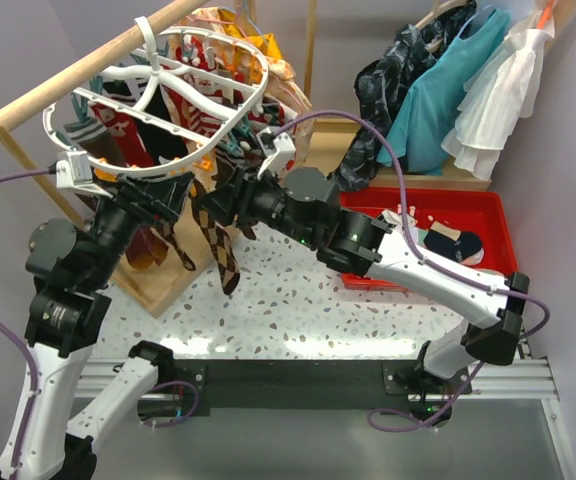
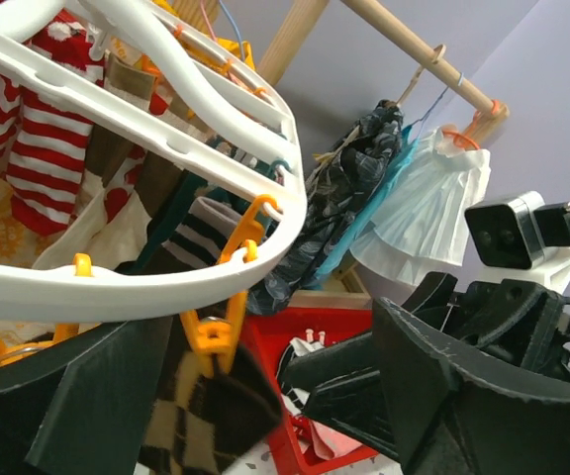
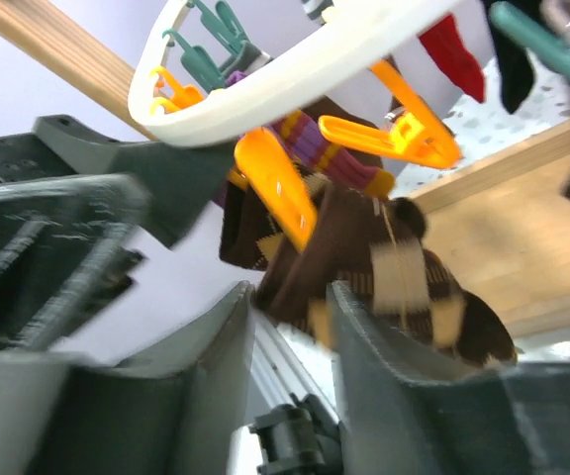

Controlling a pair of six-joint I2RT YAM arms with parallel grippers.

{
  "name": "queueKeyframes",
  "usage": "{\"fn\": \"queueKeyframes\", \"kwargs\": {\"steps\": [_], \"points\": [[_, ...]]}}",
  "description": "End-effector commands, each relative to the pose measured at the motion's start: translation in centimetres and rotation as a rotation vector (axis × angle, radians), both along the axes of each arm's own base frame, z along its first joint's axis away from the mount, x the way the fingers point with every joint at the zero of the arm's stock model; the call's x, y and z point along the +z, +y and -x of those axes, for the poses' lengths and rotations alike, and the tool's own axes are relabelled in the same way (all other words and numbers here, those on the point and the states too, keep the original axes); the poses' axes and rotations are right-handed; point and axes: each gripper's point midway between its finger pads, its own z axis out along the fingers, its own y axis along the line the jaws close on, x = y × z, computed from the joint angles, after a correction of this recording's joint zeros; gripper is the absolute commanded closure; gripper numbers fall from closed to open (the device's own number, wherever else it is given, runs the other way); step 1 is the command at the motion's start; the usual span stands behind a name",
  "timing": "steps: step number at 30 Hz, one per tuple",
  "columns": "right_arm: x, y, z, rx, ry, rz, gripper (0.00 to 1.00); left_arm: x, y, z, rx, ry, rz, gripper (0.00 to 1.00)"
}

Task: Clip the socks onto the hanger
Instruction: Clamp the sock onto the hanger, then reset both arms

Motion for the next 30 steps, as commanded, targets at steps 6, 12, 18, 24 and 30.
{"fn": "queueKeyframes", "kwargs": {"steps": [6,12,18,24,30], "points": [[3.0,-12.1,0.3,-0.23,-0.294,0.135,0.2,1.9,3.5,5.7,0.095,-0.056,-0.125,0.0],[1.8,-21.4,0.7,-0.415,-0.403,0.28,0.01,0.4,7.9,9.6,0.26,-0.096,-0.246,0.0],[-0.9,-29.0,1.8,-0.544,-0.434,0.384,0.01,-1.8,10.3,13.6,0.338,-0.184,-0.306,0.0],[-5.0,-33.4,2.7,-0.604,-0.447,0.451,0.01,-3.2,13.9,17.5,0.483,-0.235,-0.275,0.0],[-7.5,-37.0,3.6,-0.657,-0.47,0.466,0.01,-4.2,14.4,19.5,0.492,-0.304,-0.278,0.0]]}}
